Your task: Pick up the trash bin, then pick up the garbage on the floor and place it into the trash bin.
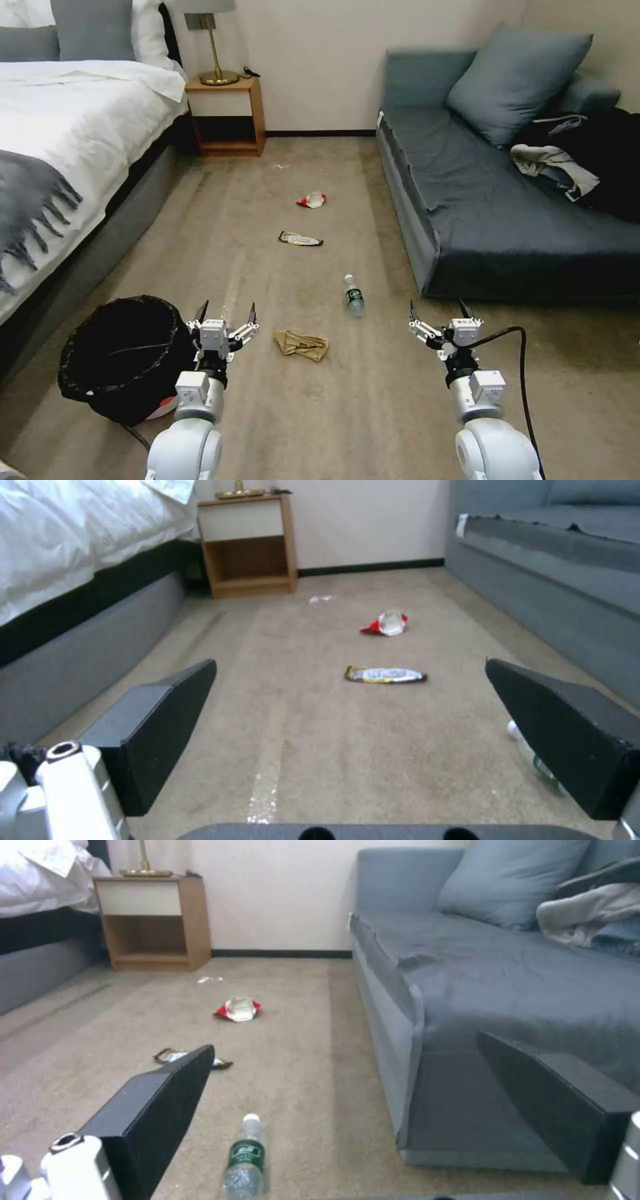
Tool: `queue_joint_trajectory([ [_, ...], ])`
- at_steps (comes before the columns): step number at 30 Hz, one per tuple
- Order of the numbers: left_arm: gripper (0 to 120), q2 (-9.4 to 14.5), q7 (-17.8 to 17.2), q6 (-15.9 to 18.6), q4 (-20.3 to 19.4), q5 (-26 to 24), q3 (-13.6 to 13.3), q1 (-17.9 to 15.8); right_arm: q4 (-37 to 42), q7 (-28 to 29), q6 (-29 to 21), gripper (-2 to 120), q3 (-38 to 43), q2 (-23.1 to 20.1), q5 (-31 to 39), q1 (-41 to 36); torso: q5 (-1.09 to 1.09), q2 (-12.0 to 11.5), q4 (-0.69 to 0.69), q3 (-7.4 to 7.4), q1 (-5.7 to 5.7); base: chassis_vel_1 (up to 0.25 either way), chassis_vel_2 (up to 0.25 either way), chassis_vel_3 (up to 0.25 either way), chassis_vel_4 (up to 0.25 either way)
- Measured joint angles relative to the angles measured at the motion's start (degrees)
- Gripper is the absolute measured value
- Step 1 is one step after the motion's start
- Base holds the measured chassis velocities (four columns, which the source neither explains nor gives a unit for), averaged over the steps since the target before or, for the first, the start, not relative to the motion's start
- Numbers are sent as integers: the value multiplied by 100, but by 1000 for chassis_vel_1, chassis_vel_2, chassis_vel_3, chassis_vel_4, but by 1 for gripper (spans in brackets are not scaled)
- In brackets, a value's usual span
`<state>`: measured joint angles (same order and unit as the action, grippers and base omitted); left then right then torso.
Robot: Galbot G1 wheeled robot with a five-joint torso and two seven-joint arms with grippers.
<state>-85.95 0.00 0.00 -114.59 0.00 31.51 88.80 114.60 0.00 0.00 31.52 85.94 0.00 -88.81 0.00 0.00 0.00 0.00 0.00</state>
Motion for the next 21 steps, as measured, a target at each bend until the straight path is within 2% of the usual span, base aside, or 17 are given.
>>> queue_joint_trajectory([
  [7,100,6,0,-14,-14,-27,4,7,2,8,26,100,-4,2,-7,-12,0,0,0,0,0,0,0,0,0],
  [10,100,60,0,-179,-159,-254,48,64,82,79,224,100,-36,36,-76,-113,-2,0,0,0,0,0,0,0,0],
  [14,100,271,-1,-845,-705,-1120,223,289,409,369,1041,100,-215,200,-367,-547,0,0,0,0,0,0,0,0,0],
  [15,100,271,-1,-845,-705,-1120,223,289,409,369,1041,100,-215,200,-367,-547,0,0,0,0,0,0,0,0,0],
  [17,100,385,1,-1206,-1001,-1594,320,411,579,521,1465,100,-300,285,-517,-769,-1,0,0,0,0,0,0,0,0],
  [18,100,385,1,-1206,-1001,-1594,320,411,579,521,1465,100,-300,285,-517,-769,-1,0,0,0,0,0,0,0,0],
  [20,100,492,39,-1579,-1278,-1945,422,536,757,679,1909,100,-398,374,-672,-1003,0,0,0,0,0,0,0,0,0],
  [21,100,492,39,-1579,-1278,-1945,422,536,757,679,1909,100,-398,374,-672,-1003,0,0,0,0,0,0,0,0,0],
])
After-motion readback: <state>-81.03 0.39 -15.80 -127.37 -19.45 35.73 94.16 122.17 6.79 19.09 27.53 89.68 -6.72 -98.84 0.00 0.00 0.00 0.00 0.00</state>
